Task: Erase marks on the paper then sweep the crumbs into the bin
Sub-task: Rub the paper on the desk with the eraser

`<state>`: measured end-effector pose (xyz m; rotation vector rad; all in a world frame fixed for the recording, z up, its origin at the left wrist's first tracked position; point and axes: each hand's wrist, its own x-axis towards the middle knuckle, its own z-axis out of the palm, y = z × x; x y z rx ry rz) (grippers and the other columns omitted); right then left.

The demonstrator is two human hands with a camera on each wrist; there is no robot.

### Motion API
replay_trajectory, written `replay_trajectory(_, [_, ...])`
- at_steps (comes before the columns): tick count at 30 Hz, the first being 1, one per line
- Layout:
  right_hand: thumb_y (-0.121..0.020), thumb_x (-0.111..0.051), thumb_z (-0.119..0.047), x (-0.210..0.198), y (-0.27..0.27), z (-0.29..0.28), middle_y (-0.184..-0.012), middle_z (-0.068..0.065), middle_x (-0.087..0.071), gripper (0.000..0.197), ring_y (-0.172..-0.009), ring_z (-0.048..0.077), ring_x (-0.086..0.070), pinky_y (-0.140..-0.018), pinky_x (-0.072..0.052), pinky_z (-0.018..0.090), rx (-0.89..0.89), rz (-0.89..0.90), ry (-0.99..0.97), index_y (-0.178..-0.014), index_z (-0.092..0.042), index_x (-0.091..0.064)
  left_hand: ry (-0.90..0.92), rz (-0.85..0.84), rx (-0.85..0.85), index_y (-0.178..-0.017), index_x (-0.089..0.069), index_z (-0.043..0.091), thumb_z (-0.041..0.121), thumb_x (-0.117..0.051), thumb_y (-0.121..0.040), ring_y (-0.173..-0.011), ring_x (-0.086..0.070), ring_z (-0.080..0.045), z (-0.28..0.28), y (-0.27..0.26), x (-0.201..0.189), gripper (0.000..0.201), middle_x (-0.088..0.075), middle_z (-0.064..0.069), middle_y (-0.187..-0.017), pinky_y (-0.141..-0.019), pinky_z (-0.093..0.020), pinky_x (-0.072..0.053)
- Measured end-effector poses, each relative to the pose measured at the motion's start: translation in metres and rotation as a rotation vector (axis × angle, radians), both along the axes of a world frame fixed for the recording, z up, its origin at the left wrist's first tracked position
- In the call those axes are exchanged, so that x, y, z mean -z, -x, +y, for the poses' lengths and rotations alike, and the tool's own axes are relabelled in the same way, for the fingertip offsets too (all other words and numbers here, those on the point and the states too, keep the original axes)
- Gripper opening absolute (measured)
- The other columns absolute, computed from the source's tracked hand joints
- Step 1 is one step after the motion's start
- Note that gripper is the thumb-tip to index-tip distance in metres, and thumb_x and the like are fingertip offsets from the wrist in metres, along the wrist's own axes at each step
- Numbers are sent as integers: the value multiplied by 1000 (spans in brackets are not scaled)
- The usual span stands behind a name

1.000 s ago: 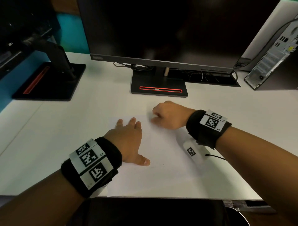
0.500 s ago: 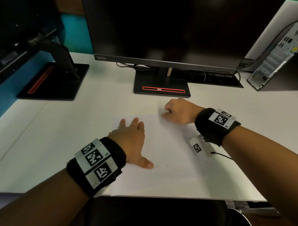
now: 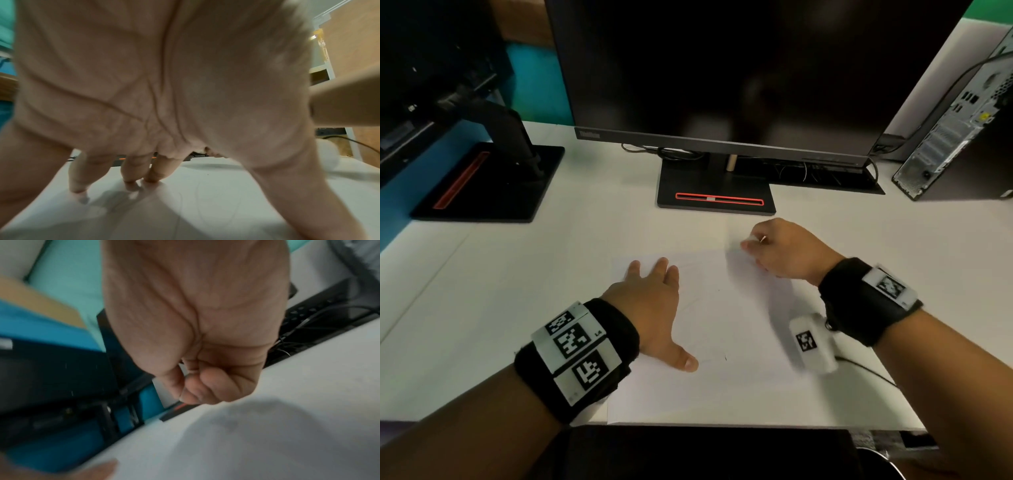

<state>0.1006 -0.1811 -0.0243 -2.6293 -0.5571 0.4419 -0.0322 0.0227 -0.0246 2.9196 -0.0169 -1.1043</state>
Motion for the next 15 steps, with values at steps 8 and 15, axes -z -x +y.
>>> replay_trajectory(8, [-88,-65,-17,-16,127,-22,-95,32,-69,9,-73,33,-71,-65,-61,36,327,1019,-973,-85,-11,-59,-43,35,31,-157,22,14,77,-79,-59,-152,16,-38,1,-1,-7,154,27,-1,-165,-121,-52,-24])
replay_trajectory(15, [-101,-49,-20,23,119,-45,-125,37,-61,22,-108,43,-68,-92,-57,48,646,1070,-1258,-106,0,-55,-64,60,41,-155,26,17,76,-81,-57,-151,19,-37,1,0,-9,157,31,0,-163,-122,-53,-20])
